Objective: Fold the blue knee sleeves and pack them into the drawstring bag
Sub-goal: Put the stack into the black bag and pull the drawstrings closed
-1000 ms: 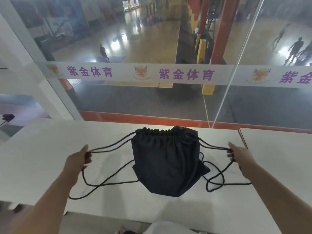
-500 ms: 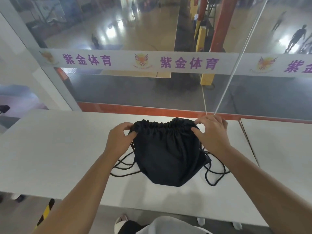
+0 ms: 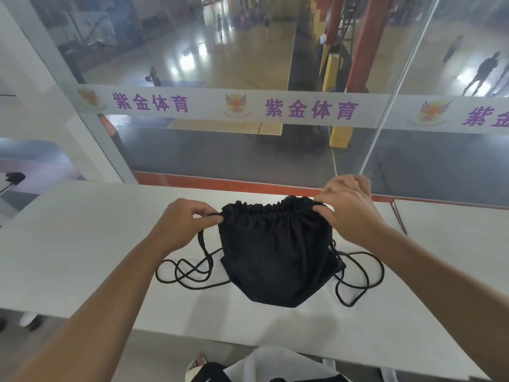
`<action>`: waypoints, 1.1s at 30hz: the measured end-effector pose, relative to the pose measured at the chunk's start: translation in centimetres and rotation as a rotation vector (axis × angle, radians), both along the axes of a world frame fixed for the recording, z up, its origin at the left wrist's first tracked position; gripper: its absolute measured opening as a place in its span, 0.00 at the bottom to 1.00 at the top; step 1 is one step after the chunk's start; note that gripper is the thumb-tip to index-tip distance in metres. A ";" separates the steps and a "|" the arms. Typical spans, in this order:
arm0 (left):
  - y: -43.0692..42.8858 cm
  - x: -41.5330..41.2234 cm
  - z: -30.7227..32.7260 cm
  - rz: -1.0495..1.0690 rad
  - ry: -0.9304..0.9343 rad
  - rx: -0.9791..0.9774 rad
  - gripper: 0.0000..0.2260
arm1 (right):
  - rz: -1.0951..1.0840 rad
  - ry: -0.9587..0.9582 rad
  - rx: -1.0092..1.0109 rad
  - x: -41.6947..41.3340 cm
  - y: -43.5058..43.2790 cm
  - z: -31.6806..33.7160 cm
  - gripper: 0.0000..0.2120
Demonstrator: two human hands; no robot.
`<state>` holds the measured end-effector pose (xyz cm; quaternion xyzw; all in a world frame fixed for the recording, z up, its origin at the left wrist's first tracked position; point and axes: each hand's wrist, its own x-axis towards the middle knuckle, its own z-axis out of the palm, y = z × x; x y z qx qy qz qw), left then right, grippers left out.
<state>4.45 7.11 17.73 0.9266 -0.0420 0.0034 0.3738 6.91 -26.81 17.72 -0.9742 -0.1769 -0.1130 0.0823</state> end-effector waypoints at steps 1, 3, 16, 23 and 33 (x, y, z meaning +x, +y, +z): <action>-0.2 0.0 1.0 0.014 -0.044 0.000 0.03 | 0.019 -0.003 -0.025 0.3 -0.2 1.2 0.14; -0.5 0.1 3.9 0.036 -0.133 0.008 0.03 | 0.053 -0.016 -0.029 0.5 -0.3 3.9 0.16; 4.0 -1.7 8.4 0.190 -0.370 -0.023 0.20 | -0.201 -0.175 0.126 1.4 -8.0 7.0 0.21; 1.9 -1.6 -0.1 0.232 -0.153 -0.193 0.04 | -0.262 -0.047 0.277 -0.3 -7.7 -2.3 0.12; -2.5 -0.4 -4.2 -0.118 0.319 -0.201 0.43 | -0.142 0.566 0.709 -1.7 -3.5 -5.1 0.38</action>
